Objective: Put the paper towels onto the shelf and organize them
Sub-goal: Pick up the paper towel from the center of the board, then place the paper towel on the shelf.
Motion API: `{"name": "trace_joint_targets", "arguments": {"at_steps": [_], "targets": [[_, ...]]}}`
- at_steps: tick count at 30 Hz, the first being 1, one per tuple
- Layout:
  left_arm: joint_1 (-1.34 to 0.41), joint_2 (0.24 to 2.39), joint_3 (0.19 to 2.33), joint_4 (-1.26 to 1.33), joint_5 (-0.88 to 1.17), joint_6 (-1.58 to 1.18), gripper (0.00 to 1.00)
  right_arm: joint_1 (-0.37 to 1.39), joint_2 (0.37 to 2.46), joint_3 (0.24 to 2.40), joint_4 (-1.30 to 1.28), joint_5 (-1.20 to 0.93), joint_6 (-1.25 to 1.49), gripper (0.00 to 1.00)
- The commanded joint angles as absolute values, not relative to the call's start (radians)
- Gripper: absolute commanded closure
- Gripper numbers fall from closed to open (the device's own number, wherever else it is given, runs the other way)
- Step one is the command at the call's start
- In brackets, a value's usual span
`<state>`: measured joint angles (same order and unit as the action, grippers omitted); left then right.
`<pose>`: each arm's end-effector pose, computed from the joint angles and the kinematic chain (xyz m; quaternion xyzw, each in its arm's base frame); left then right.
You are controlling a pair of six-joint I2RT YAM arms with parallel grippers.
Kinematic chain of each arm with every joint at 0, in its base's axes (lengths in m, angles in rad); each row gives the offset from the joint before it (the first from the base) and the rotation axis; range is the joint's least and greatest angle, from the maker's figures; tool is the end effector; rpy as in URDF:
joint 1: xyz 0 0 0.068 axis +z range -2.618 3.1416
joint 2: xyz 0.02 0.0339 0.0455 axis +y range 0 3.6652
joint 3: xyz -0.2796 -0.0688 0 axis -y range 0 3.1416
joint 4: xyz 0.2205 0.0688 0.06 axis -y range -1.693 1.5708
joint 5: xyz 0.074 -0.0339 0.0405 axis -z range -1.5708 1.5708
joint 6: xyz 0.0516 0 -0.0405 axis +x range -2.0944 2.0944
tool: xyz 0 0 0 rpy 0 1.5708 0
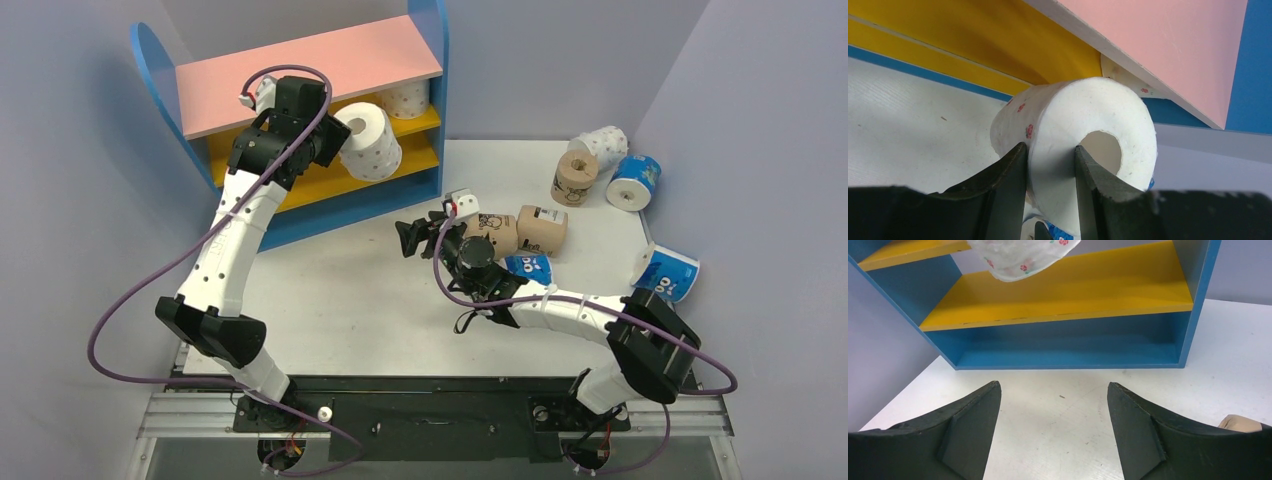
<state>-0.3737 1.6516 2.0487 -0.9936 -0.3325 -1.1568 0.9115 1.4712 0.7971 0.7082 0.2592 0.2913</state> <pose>0.3080 -0.1027 0.4638 -0.4042 0.7760 -0.2143 0.4342 0.2100 0.2494 0.3052 -0.1218 0.6846 0.3294 0.6387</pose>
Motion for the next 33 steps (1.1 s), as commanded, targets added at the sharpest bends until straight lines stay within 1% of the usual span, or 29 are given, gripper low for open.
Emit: {"name": "trace_joint_targets", "arguments": {"at_steps": [1,12,18,21,26,31,33], "targets": [[-0.365,1.647,2.104,-0.97,-0.358,-1.185,1.0,0.912,1.461,0.825,0.79,0.282,0.272,0.27],[-0.396,1.647,2.131,-1.041,-0.366,-1.154,1.0,0.887,1.384,0.781,0.734,0.268,0.305,0.27],[-0.43,1.609,2.075,-1.033,-0.379,-1.148,1.0,0.886,1.324,0.721,0.724,0.282,0.32,0.27],[-0.434,1.611,2.086,-1.046,-0.387,-1.143,1.0,0.887,1.293,0.691,0.72,0.294,0.322,0.27],[-0.45,1.641,2.183,-1.114,-0.433,-1.12,1.0,0.885,1.25,0.644,0.719,0.311,0.332,0.27],[-0.451,1.724,2.349,-1.212,-0.462,-1.095,1.0,0.886,1.221,0.623,0.703,0.318,0.34,0.27],[-0.451,1.742,2.385,-1.235,-0.469,-1.088,1.0,0.887,1.208,0.616,0.7,0.32,0.344,0.28]]}}
